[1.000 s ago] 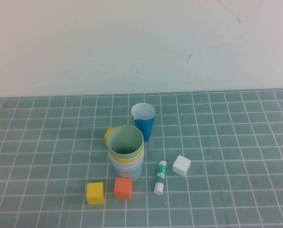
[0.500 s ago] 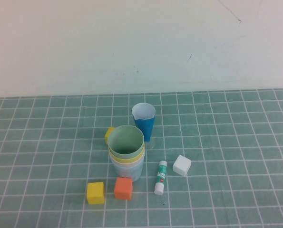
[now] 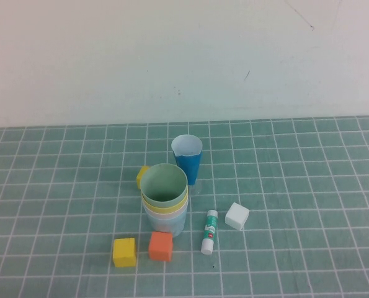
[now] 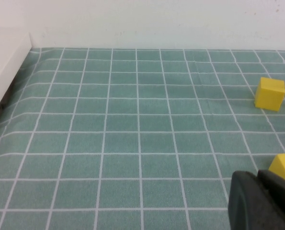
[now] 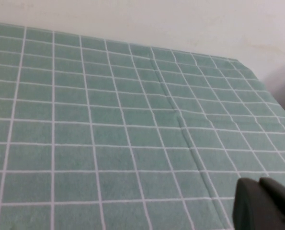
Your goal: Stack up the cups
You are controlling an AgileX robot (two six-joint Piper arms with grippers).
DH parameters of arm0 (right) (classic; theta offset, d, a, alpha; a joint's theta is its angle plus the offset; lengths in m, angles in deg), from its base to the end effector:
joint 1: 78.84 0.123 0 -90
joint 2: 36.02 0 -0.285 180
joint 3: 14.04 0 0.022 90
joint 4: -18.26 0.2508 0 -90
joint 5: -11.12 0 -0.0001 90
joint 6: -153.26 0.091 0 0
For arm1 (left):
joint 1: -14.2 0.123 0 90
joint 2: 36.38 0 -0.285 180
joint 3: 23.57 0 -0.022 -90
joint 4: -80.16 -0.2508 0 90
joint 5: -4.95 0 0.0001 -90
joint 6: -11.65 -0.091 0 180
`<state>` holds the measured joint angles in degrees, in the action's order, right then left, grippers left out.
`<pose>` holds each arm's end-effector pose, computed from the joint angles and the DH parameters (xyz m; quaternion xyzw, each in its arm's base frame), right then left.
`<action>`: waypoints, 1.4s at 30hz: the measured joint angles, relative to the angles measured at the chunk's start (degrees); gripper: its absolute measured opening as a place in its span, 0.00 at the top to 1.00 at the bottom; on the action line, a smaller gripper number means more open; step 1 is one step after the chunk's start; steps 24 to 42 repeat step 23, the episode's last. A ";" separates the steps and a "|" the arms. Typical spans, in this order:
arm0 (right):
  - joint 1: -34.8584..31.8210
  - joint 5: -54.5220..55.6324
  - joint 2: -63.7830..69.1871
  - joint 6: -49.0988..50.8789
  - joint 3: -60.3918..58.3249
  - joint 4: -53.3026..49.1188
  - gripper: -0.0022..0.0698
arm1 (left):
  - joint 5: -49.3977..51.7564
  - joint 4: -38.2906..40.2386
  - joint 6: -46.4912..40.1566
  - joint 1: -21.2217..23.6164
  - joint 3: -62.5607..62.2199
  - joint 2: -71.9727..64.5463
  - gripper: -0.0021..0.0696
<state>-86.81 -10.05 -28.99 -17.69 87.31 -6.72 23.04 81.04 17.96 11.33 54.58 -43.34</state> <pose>0.0500 -0.0210 0.1753 0.0019 0.7925 -0.1774 0.5835 0.0536 -0.0031 0.1800 -0.0278 0.7832 -0.0561 0.6186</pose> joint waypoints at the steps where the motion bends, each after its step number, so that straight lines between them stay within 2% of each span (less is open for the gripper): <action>1: 0.11 0.20 0.00 -1.24 0.00 1.26 0.97 | 0.00 0.00 0.00 0.00 0.00 0.00 0.97; 3: 0.11 0.59 0.00 -5.29 0.00 5.97 0.97 | 0.00 0.00 0.00 0.00 0.00 0.00 0.97; 7: 0.11 1.39 0.00 -19.58 0.00 19.22 0.97 | 0.00 0.00 0.00 0.00 0.00 0.00 0.97; 12: 0.11 1.61 0.00 -27.94 0.00 27.32 0.97 | 0.00 0.00 0.00 0.00 0.00 0.00 0.97; 42: 1.50 1.75 0.00 -28.34 0.00 28.97 0.97 | 0.00 0.00 0.00 0.00 0.00 0.00 0.97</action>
